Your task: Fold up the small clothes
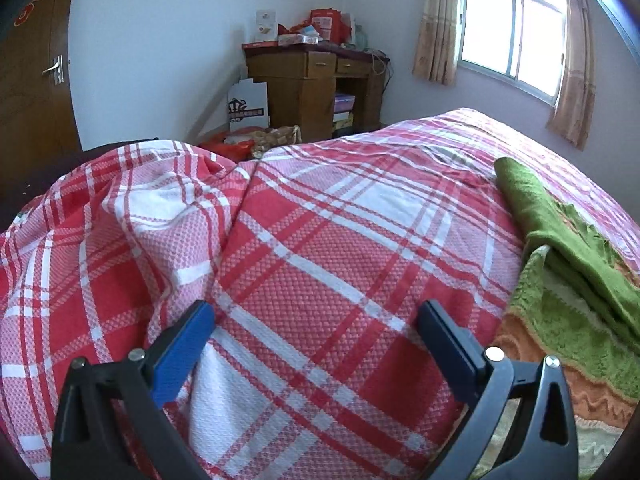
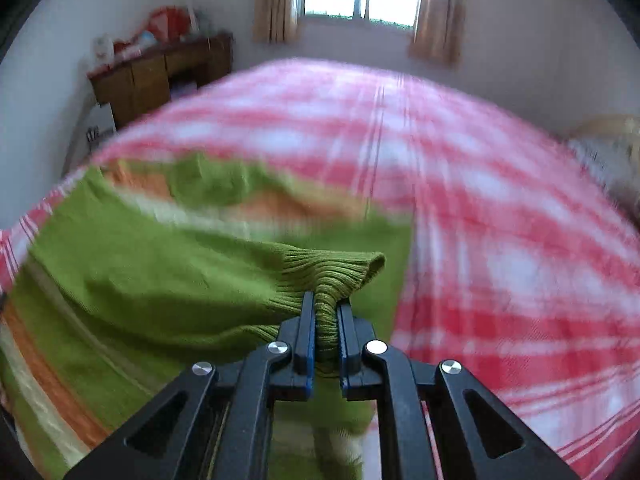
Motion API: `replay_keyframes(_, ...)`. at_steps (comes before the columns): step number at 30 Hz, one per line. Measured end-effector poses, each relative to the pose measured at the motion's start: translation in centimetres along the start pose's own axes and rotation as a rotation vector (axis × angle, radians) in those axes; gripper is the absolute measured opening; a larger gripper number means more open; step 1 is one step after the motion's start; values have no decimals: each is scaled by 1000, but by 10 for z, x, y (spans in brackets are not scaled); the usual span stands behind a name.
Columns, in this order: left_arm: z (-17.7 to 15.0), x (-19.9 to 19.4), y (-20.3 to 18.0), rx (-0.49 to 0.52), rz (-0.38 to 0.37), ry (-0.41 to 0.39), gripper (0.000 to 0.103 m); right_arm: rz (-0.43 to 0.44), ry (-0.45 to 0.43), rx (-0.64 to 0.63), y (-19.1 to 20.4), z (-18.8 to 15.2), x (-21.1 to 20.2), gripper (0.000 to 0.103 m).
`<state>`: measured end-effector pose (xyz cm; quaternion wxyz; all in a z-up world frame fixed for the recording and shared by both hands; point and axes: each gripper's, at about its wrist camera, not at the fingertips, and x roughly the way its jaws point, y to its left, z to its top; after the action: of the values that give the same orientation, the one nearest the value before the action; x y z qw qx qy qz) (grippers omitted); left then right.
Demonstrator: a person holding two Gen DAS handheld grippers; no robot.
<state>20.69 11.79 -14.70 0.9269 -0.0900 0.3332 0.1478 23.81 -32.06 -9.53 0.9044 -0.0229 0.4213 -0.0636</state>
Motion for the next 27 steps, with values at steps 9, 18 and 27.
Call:
replay_keyframes(9,21,-11,-21,119,45,38,103,-60,-146,197,-33,-23,-56,61)
replay_keyframes(18,64,-35,-125,272,-63,-82,103,99,-179,184,-17,6,-68,32)
replay_keyframes(27,51,32,-150,313,37,52,103,230,-25,194,19,-16,12,33)
